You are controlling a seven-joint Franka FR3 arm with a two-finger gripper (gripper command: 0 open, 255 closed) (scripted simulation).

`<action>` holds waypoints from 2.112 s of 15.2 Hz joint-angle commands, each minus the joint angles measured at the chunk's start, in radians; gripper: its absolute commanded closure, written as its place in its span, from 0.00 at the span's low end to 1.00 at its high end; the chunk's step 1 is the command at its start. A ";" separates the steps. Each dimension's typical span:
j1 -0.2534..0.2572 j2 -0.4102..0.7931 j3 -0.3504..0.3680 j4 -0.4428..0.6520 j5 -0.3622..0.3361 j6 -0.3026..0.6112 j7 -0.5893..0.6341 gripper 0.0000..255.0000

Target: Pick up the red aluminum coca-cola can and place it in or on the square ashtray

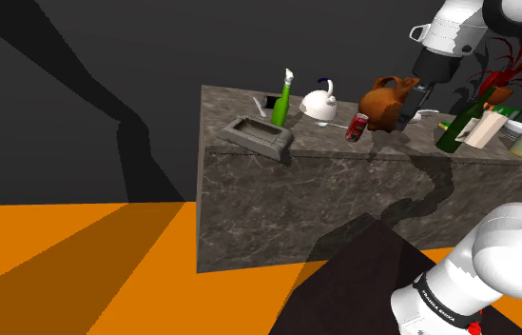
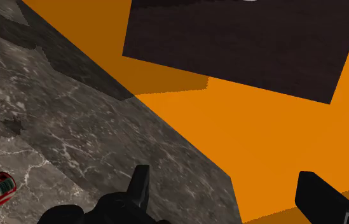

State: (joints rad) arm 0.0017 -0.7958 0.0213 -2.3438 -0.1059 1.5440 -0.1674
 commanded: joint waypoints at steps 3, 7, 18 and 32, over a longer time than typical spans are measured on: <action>-0.011 0.037 -0.043 0.003 -0.023 0.039 -0.044 0.00; -0.030 0.125 -0.127 0.025 -0.059 0.116 -0.132 0.00; -0.053 0.454 -0.343 0.194 -0.061 0.298 -0.383 0.00; -0.146 1.026 -0.501 0.658 0.212 0.348 -0.764 0.00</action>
State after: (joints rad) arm -0.1275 0.1826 -0.4755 -1.7311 0.0783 1.8985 -0.9000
